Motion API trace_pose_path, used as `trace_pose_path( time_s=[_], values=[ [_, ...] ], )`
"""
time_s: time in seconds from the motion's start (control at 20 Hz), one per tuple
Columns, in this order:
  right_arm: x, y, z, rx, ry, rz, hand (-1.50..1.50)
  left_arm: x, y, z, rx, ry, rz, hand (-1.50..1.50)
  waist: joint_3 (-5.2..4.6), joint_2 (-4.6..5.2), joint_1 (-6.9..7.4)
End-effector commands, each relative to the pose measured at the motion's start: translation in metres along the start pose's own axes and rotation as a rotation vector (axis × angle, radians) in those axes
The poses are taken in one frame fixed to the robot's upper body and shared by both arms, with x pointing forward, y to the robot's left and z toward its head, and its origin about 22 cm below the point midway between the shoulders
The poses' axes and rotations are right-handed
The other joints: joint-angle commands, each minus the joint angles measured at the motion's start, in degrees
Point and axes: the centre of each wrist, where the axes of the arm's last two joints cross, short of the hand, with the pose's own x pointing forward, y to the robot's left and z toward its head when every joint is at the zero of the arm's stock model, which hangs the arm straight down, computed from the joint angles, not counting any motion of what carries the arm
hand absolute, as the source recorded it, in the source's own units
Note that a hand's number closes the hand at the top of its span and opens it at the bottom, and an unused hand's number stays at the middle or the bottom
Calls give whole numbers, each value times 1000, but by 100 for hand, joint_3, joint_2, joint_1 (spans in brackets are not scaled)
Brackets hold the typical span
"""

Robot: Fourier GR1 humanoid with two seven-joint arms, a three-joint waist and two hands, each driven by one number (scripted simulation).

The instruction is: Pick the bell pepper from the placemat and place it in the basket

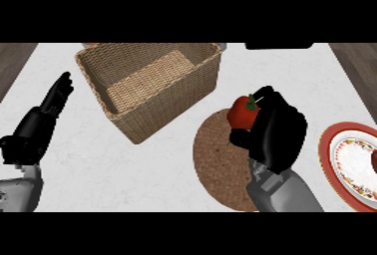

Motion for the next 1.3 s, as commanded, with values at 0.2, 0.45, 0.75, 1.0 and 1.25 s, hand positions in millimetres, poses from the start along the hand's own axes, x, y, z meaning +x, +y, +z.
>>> trace_pose_path(
  time_s=[0.2, 0.45, 0.75, 1.0, 1.25],
  values=[
    [76, -93, 20, -181, -20, -241, 150, 8, -4, -8, -26, -27, 0, 0, 2, 71, 222],
    [127, -108, 6, -127, -69, -302, 150, 4, -13, -9, -50, -39, 4, 0, -1, 107, 377],
    [173, -122, -21, -38, -51, -269, 150, 19, -24, -17, -76, -54, 13, 0, -3, 117, 493],
    [202, -121, -51, 6, -19, -288, 150, 7, -22, -28, -82, -45, 18, 0, -14, 203, 534],
    [209, -100, -78, 108, 45, -260, 150, 14, -34, -25, -91, -93, 18, 0, -8, 196, 582]
  ],
)
